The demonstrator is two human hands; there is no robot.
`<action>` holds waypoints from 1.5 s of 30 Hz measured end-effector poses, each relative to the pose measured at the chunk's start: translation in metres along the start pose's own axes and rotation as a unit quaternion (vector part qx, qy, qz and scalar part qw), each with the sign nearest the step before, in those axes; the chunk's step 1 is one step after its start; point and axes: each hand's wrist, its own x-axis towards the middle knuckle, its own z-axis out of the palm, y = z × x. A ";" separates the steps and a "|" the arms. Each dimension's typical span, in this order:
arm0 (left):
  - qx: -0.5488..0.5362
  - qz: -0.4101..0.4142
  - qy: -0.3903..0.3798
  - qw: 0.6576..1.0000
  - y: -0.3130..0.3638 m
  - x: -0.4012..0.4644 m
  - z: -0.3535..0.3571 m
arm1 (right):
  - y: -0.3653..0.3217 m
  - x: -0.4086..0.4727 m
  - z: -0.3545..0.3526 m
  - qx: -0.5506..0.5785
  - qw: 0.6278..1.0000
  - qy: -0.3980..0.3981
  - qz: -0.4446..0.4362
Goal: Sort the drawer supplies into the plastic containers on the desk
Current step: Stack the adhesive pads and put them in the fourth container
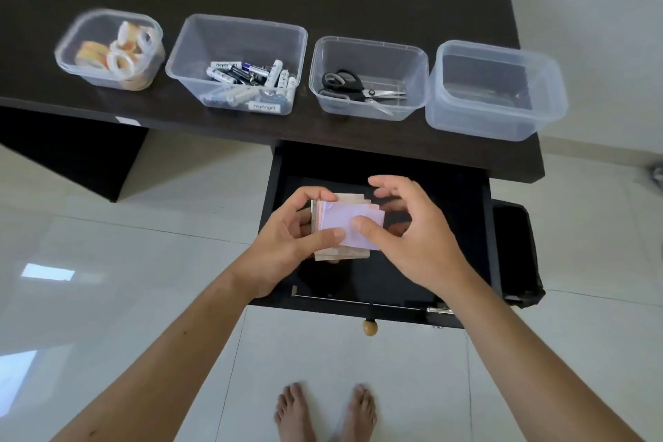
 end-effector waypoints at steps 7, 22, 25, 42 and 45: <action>-0.021 -0.017 -0.012 1.000 0.074 -0.014 0.027 | -0.057 -0.020 -0.042 0.148 0.980 -0.056 0.118; 0.148 0.033 0.025 0.988 0.179 0.095 0.145 | -0.070 0.038 -0.193 0.253 0.955 0.080 0.134; 0.159 0.039 0.026 0.986 0.188 0.128 0.166 | -0.061 0.065 -0.220 0.245 0.955 0.091 0.137; 0.291 -0.100 0.080 0.948 0.150 0.221 0.185 | 0.007 0.157 -0.226 0.043 0.970 -0.034 0.237; 0.316 -0.115 0.098 0.937 0.142 0.232 0.183 | 0.009 0.166 -0.222 -0.023 0.974 -0.047 0.223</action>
